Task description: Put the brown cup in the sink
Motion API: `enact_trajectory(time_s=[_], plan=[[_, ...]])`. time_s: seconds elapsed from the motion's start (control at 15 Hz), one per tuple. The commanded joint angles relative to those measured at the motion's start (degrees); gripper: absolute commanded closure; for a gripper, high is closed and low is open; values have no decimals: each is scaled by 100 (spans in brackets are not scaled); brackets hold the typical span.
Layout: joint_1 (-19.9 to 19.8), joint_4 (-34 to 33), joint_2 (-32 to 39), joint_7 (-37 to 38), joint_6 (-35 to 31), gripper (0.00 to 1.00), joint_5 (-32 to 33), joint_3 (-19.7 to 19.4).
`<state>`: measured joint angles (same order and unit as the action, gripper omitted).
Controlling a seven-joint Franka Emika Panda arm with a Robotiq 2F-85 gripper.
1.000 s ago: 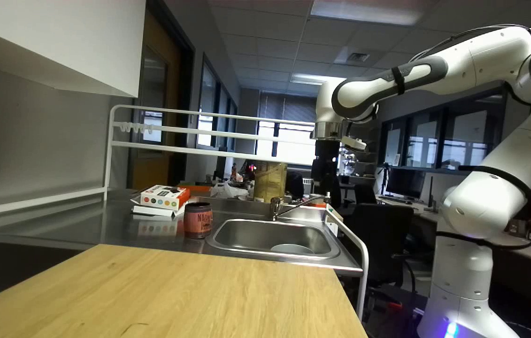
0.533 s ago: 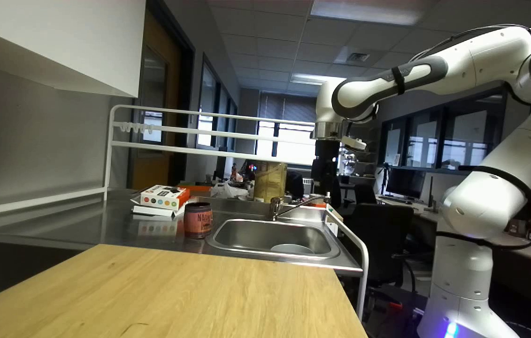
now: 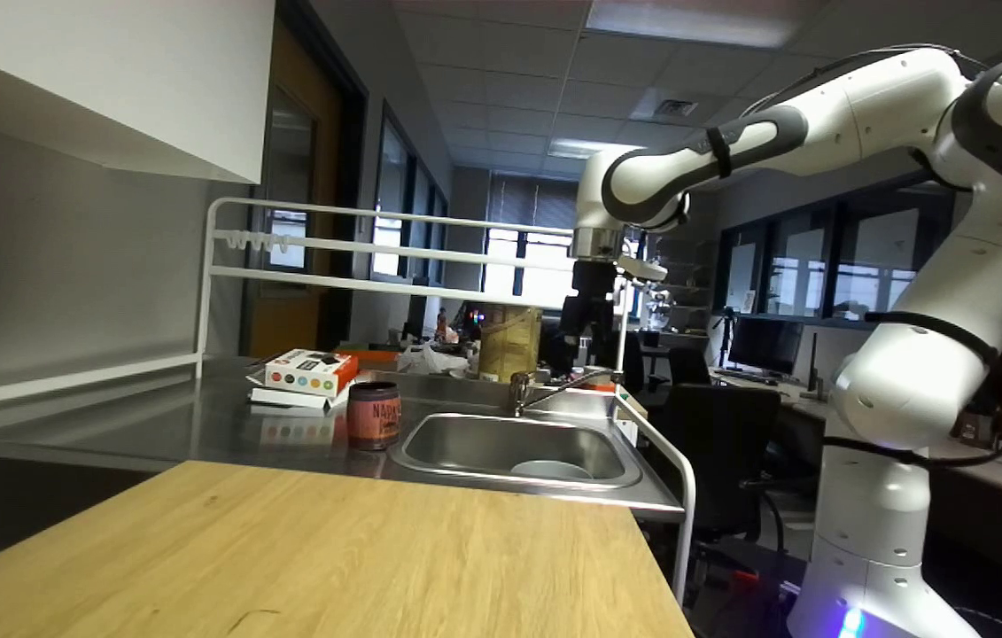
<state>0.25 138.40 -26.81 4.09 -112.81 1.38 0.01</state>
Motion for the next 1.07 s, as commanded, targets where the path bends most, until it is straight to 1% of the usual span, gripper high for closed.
enact_trajectory(time_s=[0.0,0.4,0.73,1.0], plan=[[-36,-1105,1067,415,-29,0,16,221],[13,-2980,2606,1068,126,0,286,373],[157,-4553,3842,1778,299,0,200,282],[307,-5578,4756,2180,589,0,61,203]])
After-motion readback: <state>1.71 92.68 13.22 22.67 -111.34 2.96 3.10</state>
